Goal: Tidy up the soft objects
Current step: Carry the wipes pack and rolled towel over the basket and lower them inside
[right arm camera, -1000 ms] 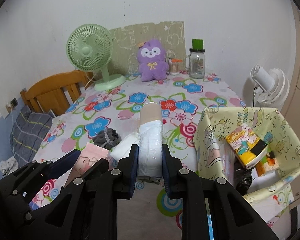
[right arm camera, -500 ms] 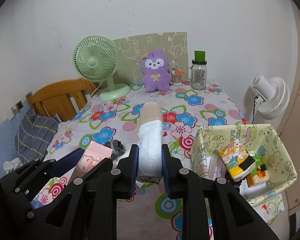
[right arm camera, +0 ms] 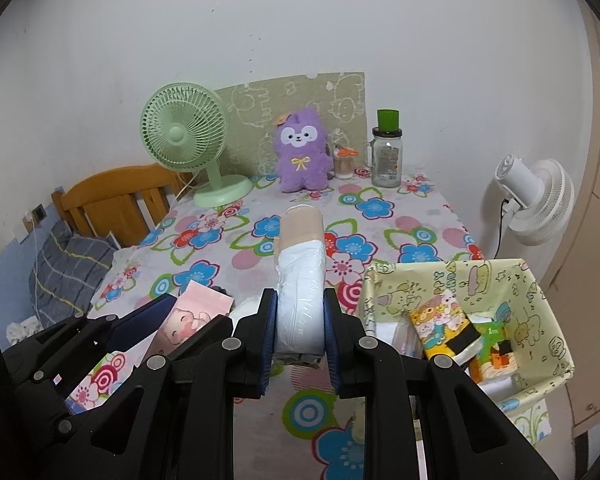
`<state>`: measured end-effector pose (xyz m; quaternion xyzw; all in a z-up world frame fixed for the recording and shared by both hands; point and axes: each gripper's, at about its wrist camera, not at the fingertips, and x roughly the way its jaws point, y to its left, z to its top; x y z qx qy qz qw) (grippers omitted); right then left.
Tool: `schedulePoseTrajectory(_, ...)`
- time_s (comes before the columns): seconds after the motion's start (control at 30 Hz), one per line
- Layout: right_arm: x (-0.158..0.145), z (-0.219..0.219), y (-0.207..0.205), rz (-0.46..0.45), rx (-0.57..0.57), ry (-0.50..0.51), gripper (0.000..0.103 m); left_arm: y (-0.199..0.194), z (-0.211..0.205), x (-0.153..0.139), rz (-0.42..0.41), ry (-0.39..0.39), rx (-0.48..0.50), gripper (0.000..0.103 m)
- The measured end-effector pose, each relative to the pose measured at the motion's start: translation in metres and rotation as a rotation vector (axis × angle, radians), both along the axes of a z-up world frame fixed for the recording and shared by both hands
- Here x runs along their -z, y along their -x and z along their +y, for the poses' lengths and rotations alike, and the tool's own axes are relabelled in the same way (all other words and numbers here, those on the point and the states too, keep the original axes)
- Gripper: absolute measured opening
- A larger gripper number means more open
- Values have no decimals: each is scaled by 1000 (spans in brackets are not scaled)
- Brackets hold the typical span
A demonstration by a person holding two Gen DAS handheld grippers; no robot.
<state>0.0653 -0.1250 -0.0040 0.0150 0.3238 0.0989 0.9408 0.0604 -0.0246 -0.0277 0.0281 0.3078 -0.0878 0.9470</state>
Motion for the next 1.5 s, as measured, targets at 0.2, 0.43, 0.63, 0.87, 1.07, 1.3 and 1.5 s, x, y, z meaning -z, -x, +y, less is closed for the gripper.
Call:
schedulePoseTrajectory(0.2, -2, -14, -1, 1, 6, -6, 25, -4, -15, -1, 0, -4, 13, 40)
schedulePoseTrajectory(0.43, -4, -32, -2, -6, 26, -6, 25, -9, -32, -2, -4, -3, 40, 40)
schedulePoseTrajectory(0.63, -3, -47, -5, -2, 35, -16, 25, -13, -50, -2, 0, -8, 66, 40)
schedulePoseTrajectory(0.87, -4, -68, -5, -8, 61, -18, 25, -18, -74, -2, -4, -14, 104, 40)
schedulePoseTrajectory(1.07, -4, -86, -6, -17, 87, -8, 25, -20, -92, -2, -4, -20, 137, 40)
schedulePoseTrajectory(1.3, -4, -107, -6, -29, 113, -20, 25, -23, -115, -3, -10, -39, 173, 40)
schedulePoseTrajectory(1.5, 0, -125, -7, -28, 144, -14, 25, -29, -134, 1, -1, -39, 207, 40)
